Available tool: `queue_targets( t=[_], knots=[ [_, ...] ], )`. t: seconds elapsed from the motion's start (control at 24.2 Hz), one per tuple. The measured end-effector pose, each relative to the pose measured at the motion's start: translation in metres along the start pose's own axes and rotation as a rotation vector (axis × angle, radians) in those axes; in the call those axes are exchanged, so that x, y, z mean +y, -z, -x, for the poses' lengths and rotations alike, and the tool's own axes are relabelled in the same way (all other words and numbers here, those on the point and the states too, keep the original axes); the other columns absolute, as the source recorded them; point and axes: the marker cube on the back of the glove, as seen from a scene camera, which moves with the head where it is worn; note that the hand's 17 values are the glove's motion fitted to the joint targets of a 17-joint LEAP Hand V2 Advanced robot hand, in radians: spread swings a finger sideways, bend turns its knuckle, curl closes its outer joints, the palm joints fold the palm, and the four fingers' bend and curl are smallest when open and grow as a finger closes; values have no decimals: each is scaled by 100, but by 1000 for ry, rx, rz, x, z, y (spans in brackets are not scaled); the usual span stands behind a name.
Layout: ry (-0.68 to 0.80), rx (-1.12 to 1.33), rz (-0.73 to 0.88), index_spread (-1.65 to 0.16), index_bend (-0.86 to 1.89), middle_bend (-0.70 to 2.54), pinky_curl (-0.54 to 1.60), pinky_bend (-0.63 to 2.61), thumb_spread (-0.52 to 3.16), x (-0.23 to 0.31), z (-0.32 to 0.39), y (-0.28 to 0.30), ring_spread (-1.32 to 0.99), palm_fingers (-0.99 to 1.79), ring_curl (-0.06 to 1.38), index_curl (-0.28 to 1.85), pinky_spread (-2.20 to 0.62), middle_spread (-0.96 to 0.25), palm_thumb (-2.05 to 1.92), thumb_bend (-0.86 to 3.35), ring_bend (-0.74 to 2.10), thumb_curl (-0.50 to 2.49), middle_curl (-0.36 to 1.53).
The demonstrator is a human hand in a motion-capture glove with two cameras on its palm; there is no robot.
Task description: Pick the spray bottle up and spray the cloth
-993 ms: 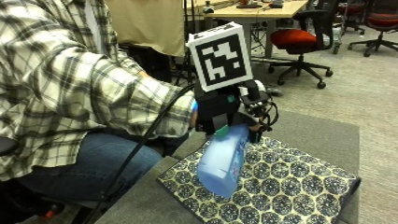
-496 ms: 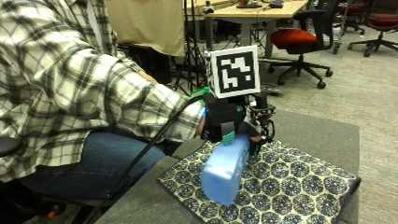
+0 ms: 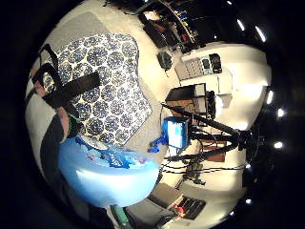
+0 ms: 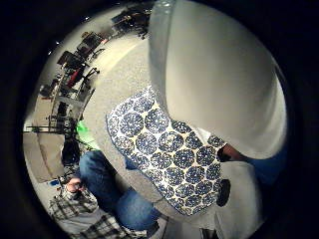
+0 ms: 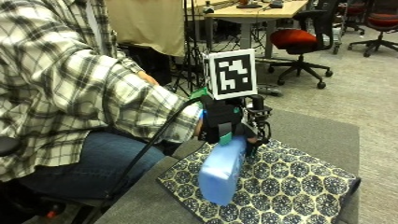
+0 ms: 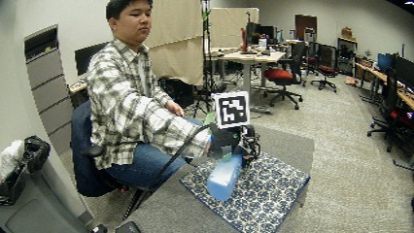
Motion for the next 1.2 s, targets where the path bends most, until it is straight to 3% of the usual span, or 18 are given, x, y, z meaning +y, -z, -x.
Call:
queue_targets(
  t=[0.37,0.7,1.2],
  knots=[
    [-112,-194,-176,-29,19,59,38,46,17,21,-18,35,-24,128,49,64,-15,-16,110,-3,62,80,56],
    [-345,-629,-386,-29,19,59,39,46,17,54,-36,49,-24,128,49,64,-15,-16,110,-3,62,81,56],
    [-557,-908,-551,-29,18,59,39,46,18,111,-79,54,-23,127,49,64,-15,-16,110,-3,62,81,56]
  ],
)
